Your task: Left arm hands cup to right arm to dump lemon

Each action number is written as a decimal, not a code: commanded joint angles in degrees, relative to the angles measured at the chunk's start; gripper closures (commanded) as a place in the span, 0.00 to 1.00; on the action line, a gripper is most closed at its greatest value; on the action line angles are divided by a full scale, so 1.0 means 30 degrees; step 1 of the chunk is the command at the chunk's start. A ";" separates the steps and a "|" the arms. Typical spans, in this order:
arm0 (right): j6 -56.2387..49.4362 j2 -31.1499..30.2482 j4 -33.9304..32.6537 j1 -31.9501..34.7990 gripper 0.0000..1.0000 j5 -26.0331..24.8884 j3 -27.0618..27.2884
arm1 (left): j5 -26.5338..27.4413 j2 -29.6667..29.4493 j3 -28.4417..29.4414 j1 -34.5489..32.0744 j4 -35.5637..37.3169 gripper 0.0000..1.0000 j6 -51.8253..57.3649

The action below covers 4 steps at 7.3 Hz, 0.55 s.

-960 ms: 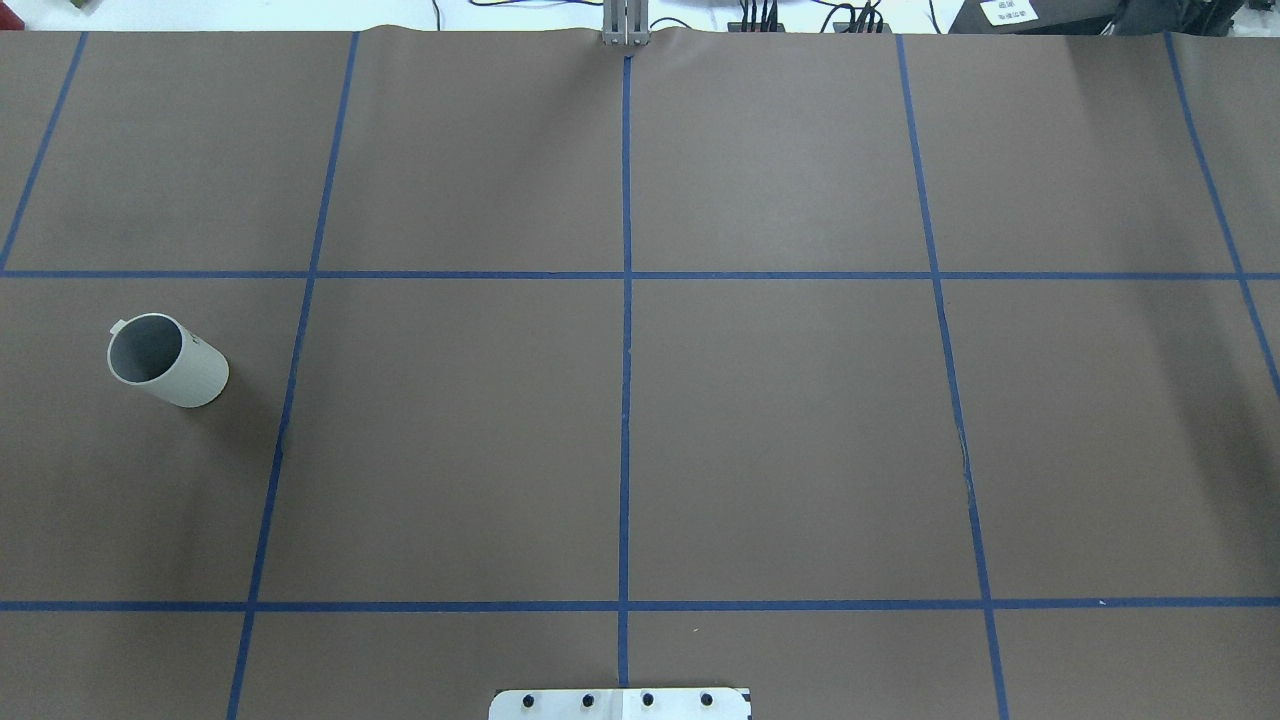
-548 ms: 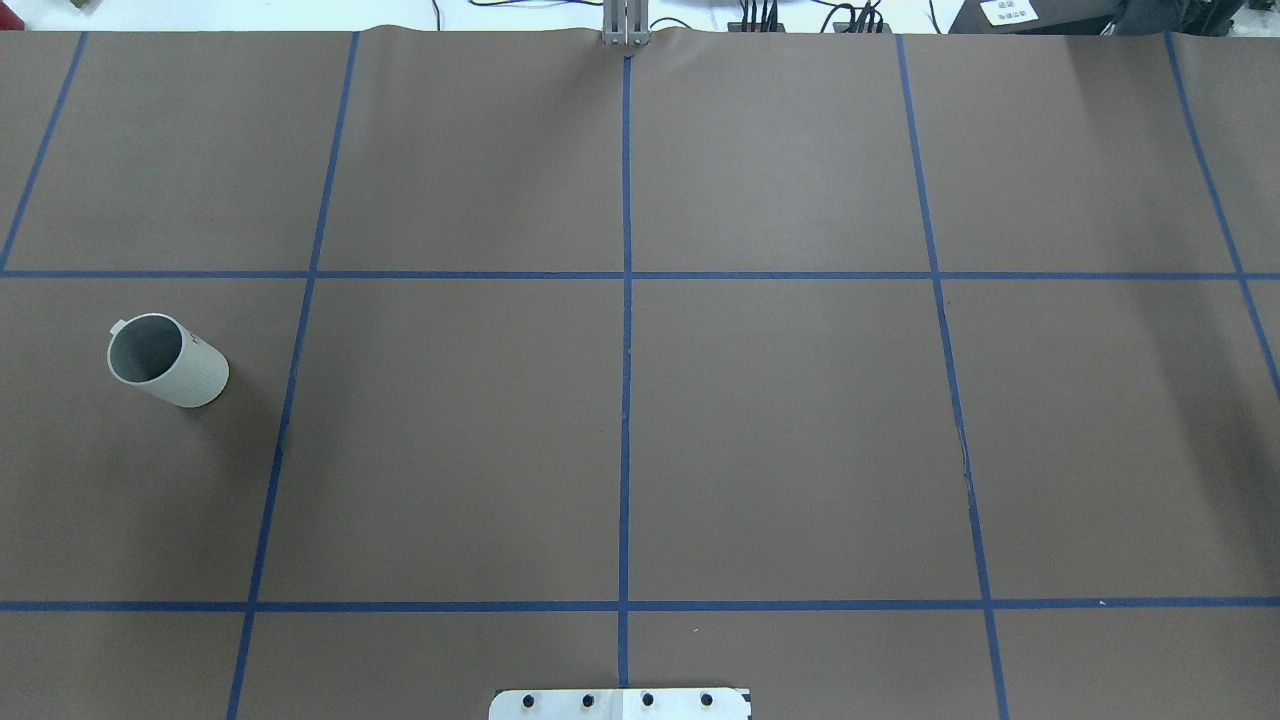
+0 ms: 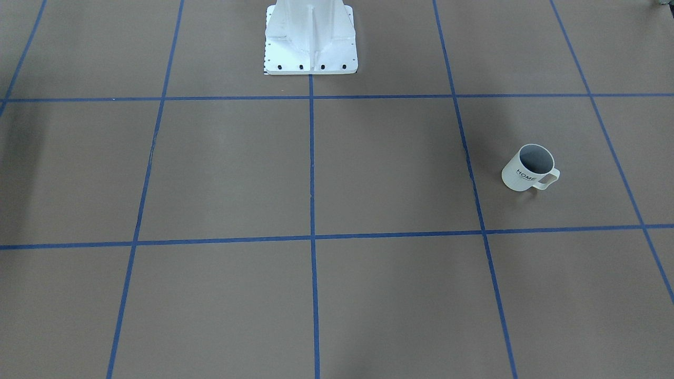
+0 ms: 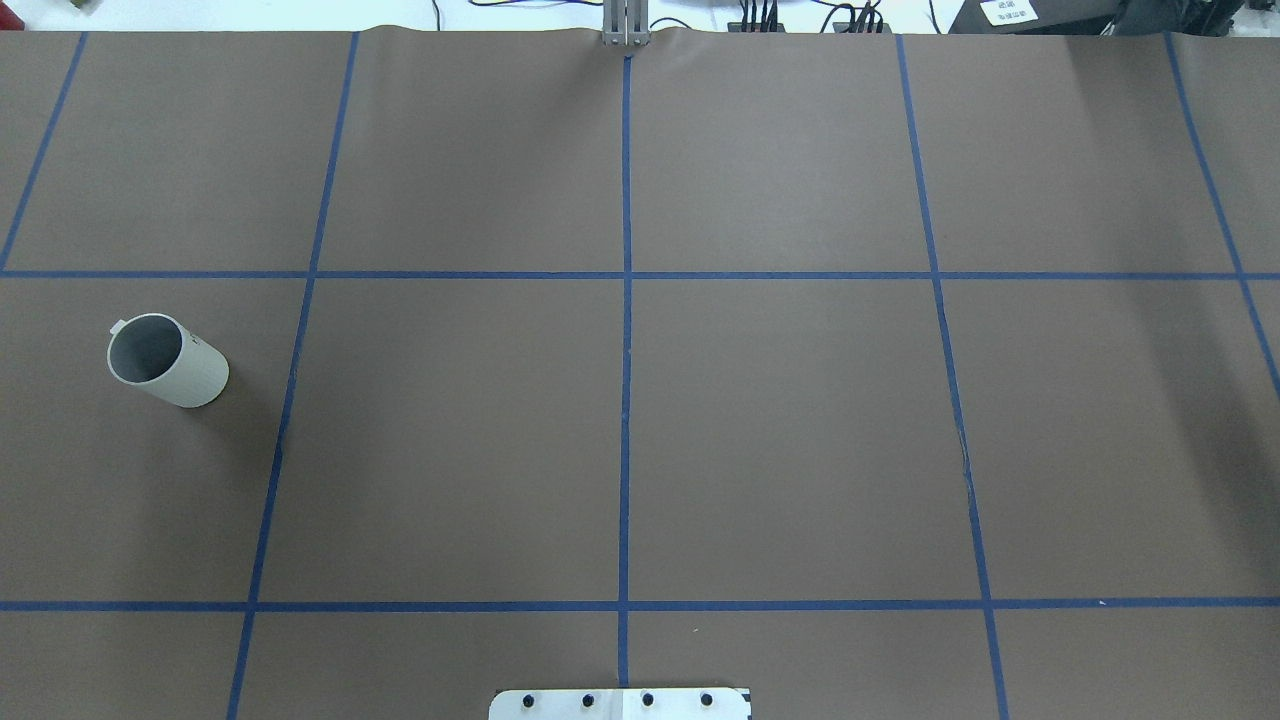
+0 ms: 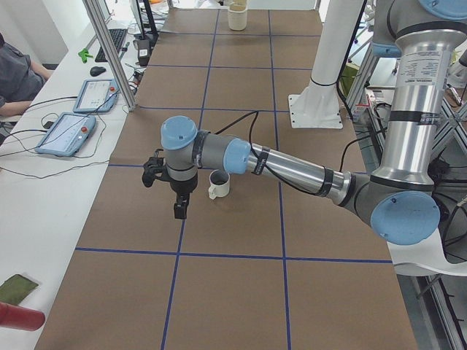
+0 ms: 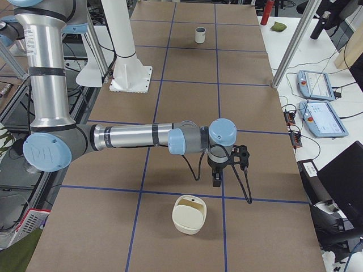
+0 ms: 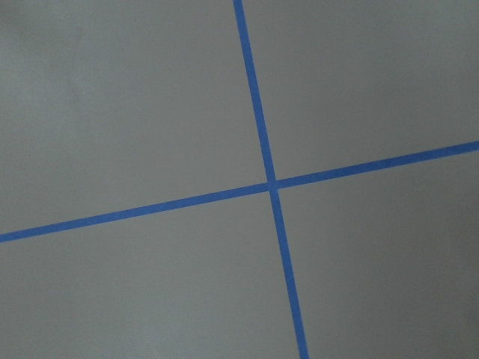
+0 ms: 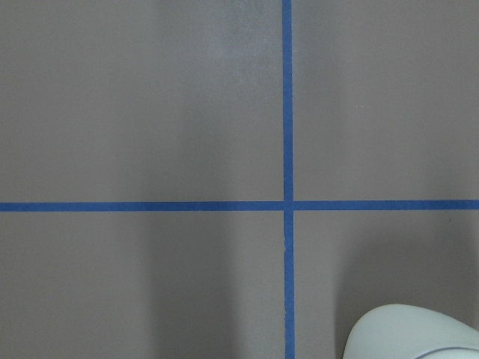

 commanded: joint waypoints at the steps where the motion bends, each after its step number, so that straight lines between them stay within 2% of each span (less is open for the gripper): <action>1: -0.0012 0.0042 0.0012 0.0001 0.00 -0.0072 0.0184 | -0.0642 0.0889 -0.1520 0.2000 -0.0067 0.00 -0.3331; 2: -0.0012 0.0013 0.0012 0.0001 0.00 -0.0043 0.0417 | -0.0555 0.1098 -0.1815 0.3198 -0.0822 0.00 -0.5784; 3: 0.0249 0.0013 0.0012 -0.0028 0.00 -0.0014 0.0449 | -0.0438 0.1738 -0.1789 0.4428 -0.2976 0.00 -0.8535; 4: 0.0947 0.0042 0.0012 -0.0058 0.00 0.0016 0.0652 | 0.0984 0.2382 -0.1818 0.6210 -0.5434 0.00 -1.1492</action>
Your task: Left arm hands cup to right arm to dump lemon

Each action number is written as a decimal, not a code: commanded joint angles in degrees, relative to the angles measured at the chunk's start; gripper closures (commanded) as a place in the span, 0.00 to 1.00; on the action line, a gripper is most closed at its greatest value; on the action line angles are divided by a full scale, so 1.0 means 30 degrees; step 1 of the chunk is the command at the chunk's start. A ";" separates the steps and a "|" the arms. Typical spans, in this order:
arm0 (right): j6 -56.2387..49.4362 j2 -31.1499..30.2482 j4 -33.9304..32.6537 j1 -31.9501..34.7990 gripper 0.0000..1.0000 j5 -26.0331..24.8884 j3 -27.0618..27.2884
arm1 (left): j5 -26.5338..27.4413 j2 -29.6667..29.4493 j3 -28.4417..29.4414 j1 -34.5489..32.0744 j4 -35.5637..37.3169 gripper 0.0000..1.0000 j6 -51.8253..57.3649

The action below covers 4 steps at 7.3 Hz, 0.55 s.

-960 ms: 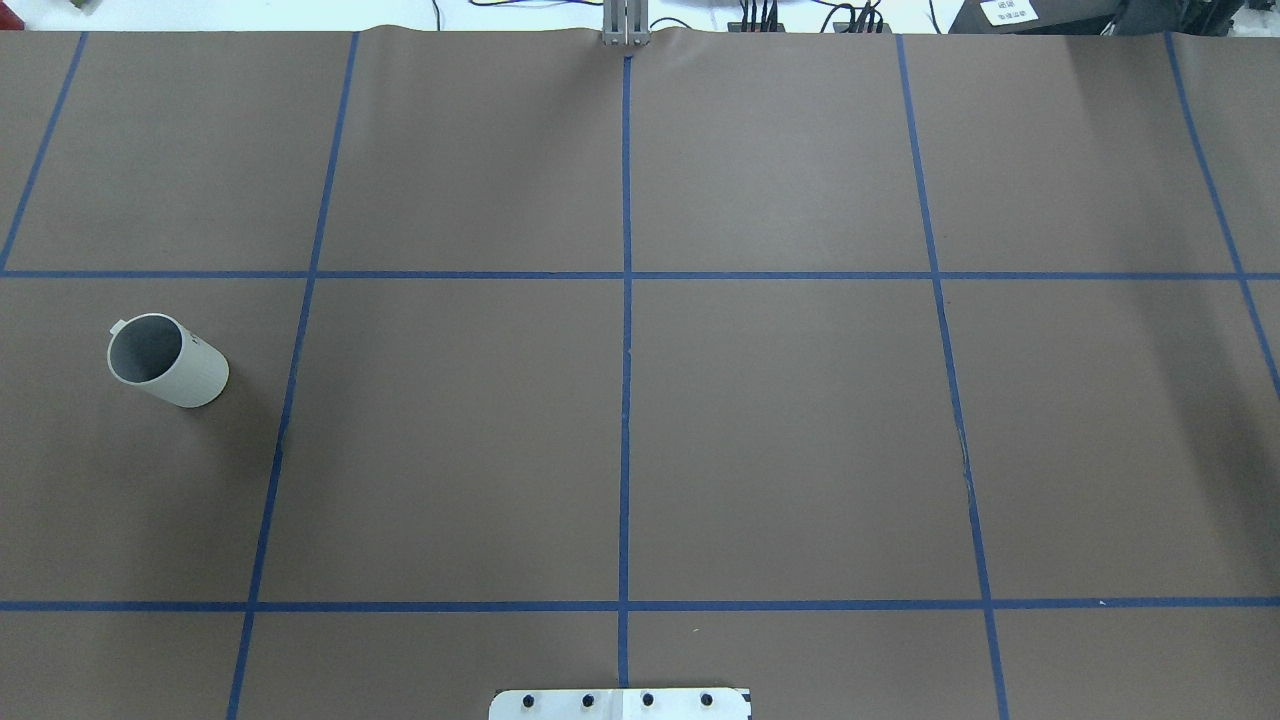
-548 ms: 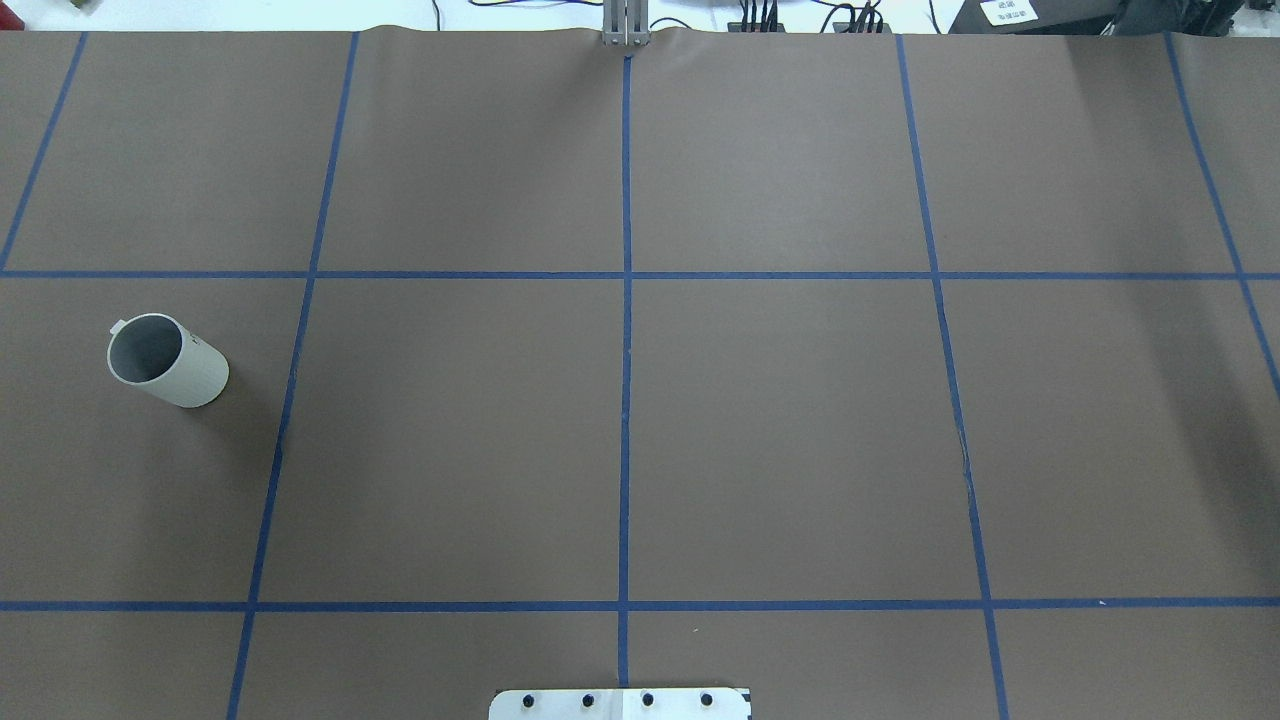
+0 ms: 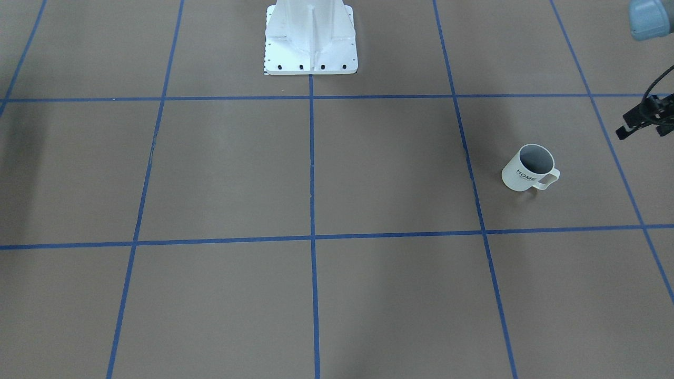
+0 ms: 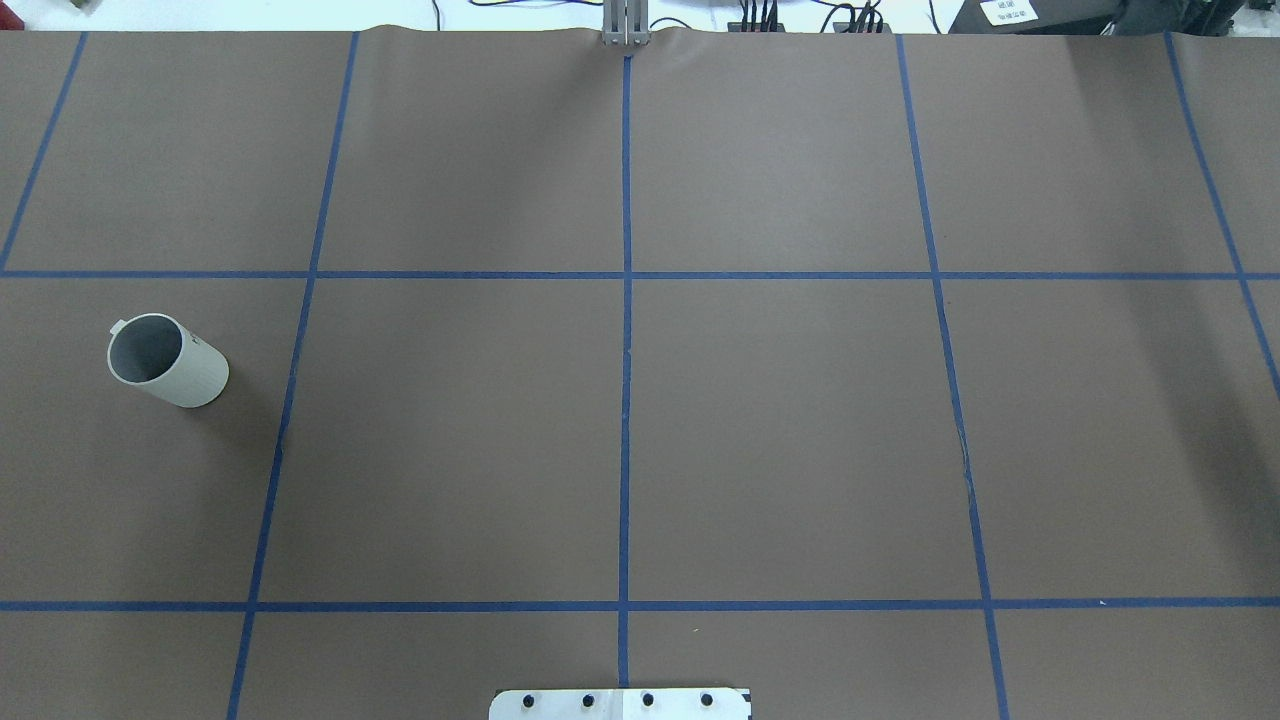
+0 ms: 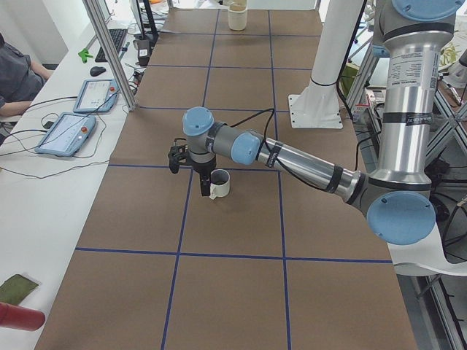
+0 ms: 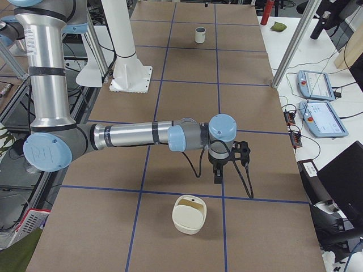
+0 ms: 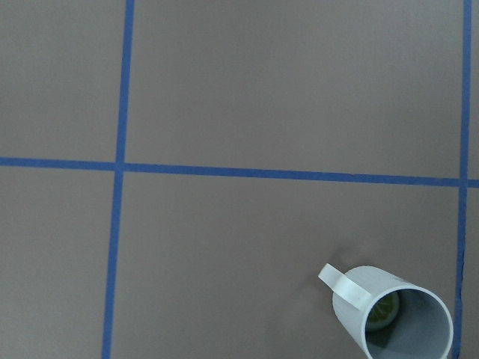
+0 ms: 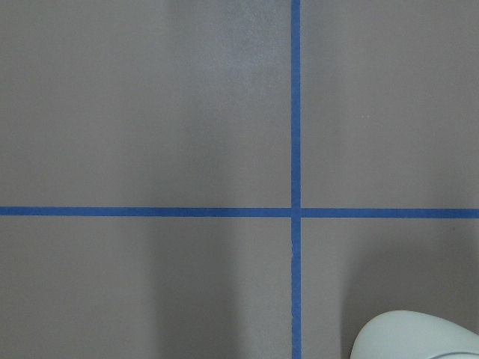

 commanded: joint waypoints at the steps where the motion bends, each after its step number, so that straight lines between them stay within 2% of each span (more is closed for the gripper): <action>1: 0.1356 0.0050 -0.0029 -0.0147 0.00 -0.0022 0.0234 | 0.2151 0.1284 -0.0029 0.3369 -0.4462 0.00 -0.5515; 4: 0.1626 0.0431 -0.0030 -0.0500 0.00 -0.0053 0.0437 | 0.2308 0.0853 0.0759 0.4520 -0.4685 0.00 -0.6384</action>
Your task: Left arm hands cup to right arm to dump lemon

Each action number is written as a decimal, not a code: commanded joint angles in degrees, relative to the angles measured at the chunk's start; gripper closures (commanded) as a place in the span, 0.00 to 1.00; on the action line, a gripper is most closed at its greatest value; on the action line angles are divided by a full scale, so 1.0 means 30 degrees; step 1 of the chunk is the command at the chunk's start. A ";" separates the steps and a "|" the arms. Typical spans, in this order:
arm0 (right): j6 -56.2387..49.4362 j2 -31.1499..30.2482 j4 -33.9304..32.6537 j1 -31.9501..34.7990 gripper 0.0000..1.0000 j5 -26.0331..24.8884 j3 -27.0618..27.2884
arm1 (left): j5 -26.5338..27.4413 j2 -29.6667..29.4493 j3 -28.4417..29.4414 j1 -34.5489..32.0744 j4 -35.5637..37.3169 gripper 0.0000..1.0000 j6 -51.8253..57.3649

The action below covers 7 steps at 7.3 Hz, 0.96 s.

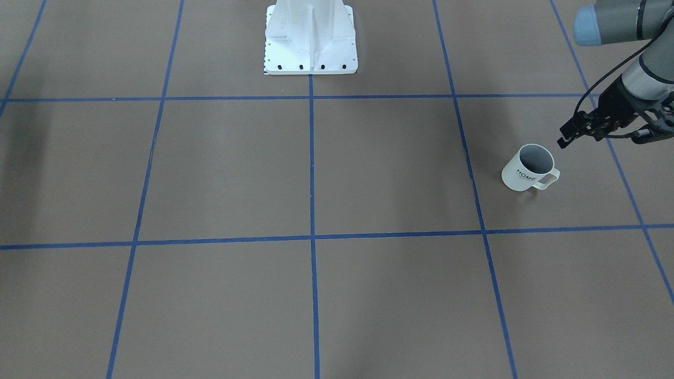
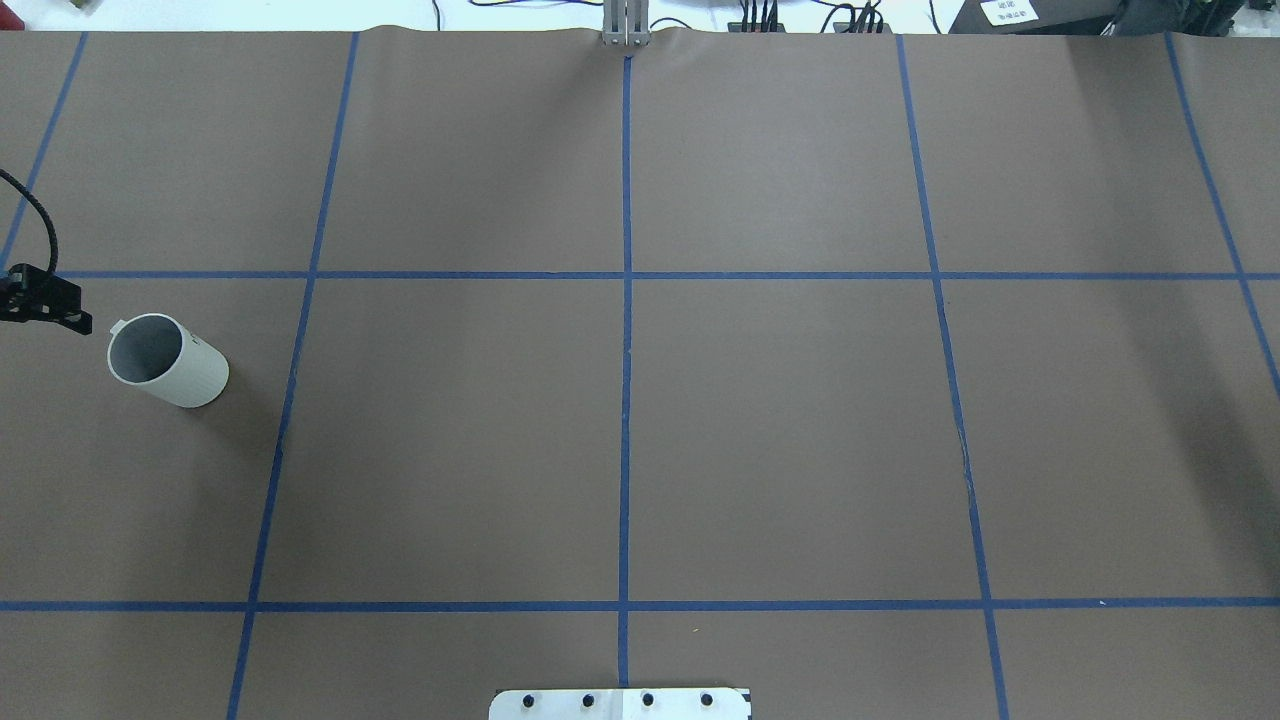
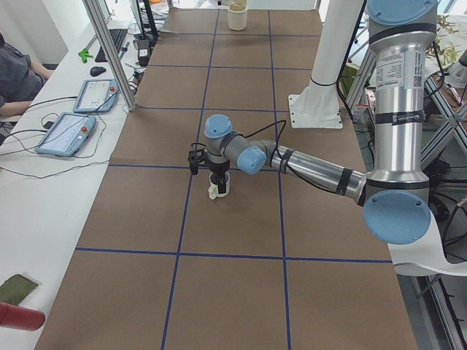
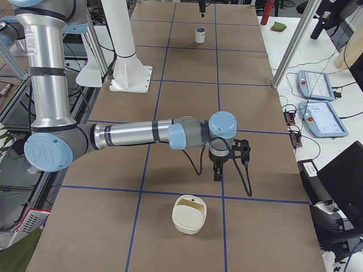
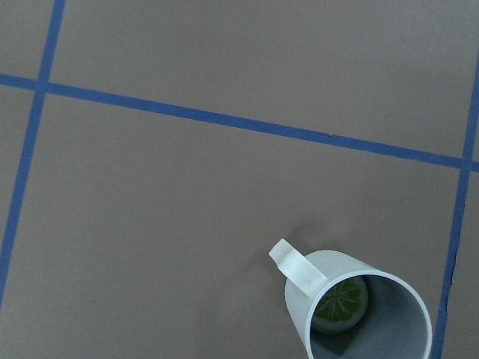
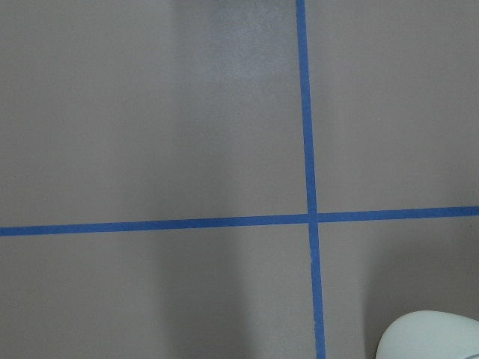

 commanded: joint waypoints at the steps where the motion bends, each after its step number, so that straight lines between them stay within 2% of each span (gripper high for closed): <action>1: 0.0154 -0.0007 0.0055 -0.0069 0.00 -0.0075 0.0242 | 0.0080 -0.0601 0.0694 0.0830 -0.0119 0.00 -0.0291; 3: 0.0213 0.0080 0.0026 -0.0069 0.00 -0.0047 0.0243 | 0.0080 -0.1917 0.2272 0.0832 -0.0119 0.00 -0.0291; 7: 0.0360 0.0110 0.0026 -0.0069 0.00 0.0100 0.0272 | 0.0080 -0.2098 0.2806 0.1472 -0.0148 0.03 -0.0290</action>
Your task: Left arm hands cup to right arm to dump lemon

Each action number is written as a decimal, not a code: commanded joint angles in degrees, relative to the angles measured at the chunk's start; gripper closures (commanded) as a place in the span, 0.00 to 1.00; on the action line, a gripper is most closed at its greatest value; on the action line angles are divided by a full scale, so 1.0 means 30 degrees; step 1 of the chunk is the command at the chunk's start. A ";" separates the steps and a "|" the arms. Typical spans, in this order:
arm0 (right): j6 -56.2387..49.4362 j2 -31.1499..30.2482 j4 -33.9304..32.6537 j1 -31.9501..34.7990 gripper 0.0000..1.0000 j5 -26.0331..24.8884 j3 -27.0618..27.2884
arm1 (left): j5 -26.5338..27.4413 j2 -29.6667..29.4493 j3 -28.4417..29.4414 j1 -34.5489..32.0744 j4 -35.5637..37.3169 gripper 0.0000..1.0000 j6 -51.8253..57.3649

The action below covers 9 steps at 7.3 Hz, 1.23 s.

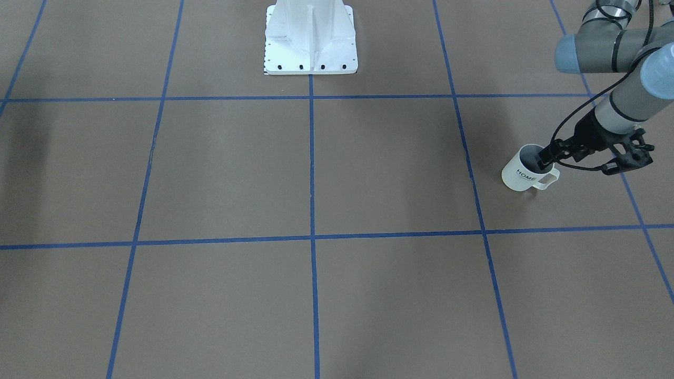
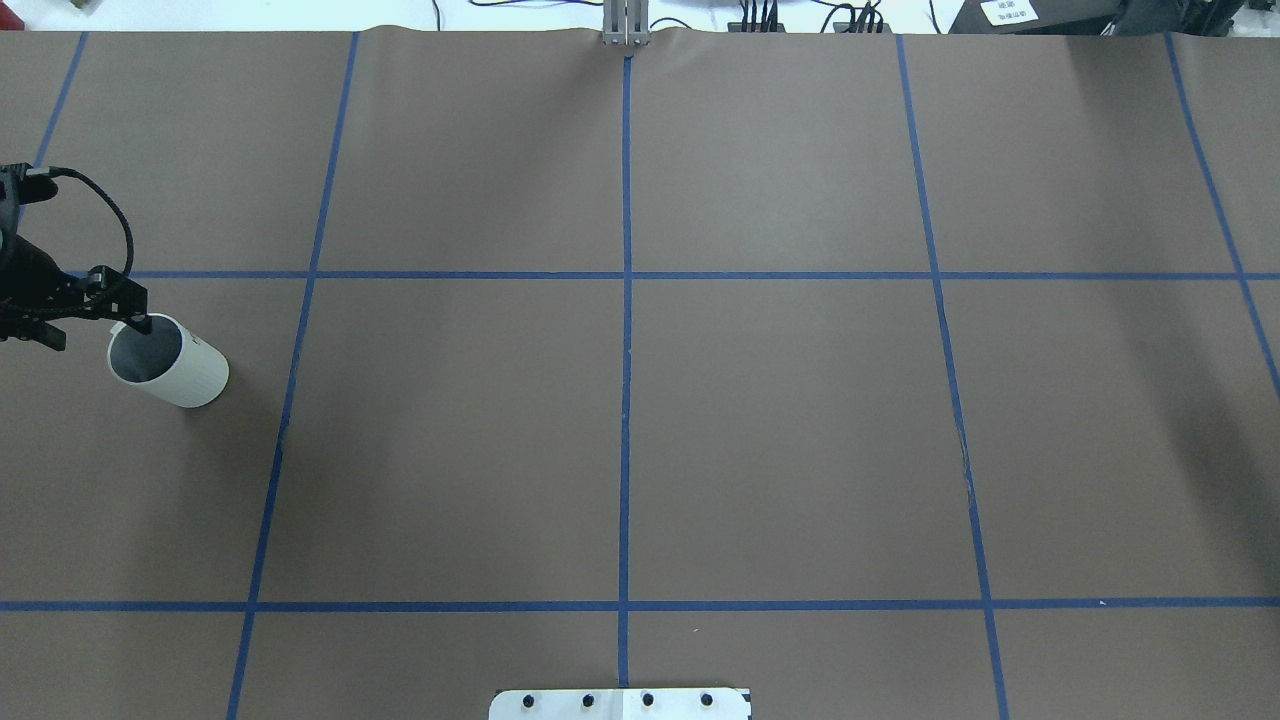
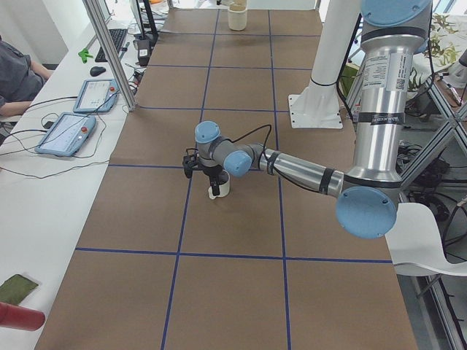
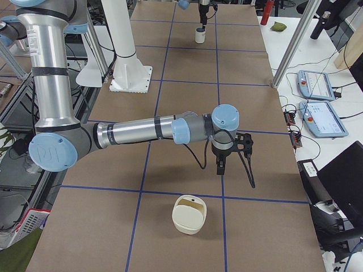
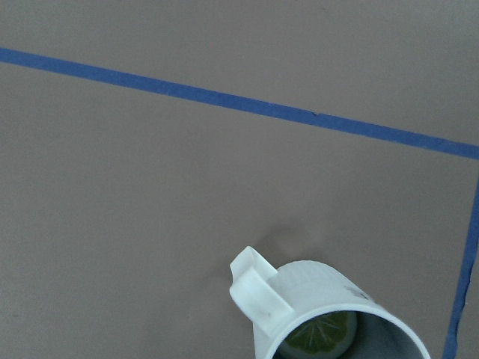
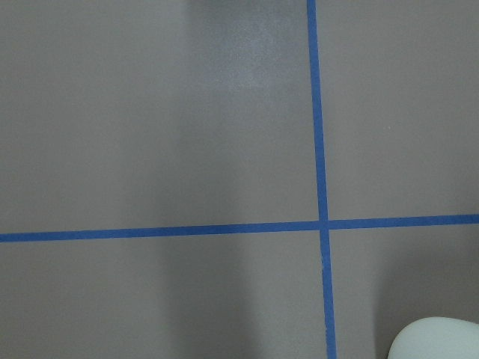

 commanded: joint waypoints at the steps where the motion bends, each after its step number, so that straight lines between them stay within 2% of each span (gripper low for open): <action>1: 0.0008 0.0002 0.0000 0.0000 0.00 0.0025 -0.0008 | 0.0000 -0.0038 0.0103 0.0704 0.0025 0.07 -0.0014; 2: 0.0037 0.0002 -0.0029 0.0000 0.00 0.0024 -0.0008 | 0.0000 -0.0038 0.0219 0.0707 -0.0004 0.15 -0.0043; 3: 0.0008 0.0002 0.0000 0.0000 0.00 0.0024 0.0021 | -0.0029 0.0020 0.0249 0.0707 -0.0004 0.37 -0.0043; 4: 0.0008 0.0002 -0.0029 0.0000 0.00 0.0053 0.0021 | -0.0029 0.0078 0.0250 0.0707 -0.0004 0.64 -0.0043; 5: -0.0021 -0.0056 0.0029 0.0000 0.00 0.0083 0.0050 | 0.0000 0.0108 0.0076 0.0707 -0.0004 1.00 -0.0043; 7: 0.0037 0.0001 0.0205 0.0000 0.00 0.0315 0.0577 | -0.0174 0.0138 -0.0160 0.0707 0.0141 1.00 -0.0102; 8: 0.0008 0.0379 0.0263 0.0000 0.00 0.1159 0.0607 | -0.0466 0.0022 -0.0479 0.0678 0.0490 1.00 -0.0102; 9: 0.0008 0.1311 -0.0056 0.0116 0.00 0.1573 0.0926 | -0.0962 -0.0125 -0.1121 0.0533 0.1654 1.00 -0.0015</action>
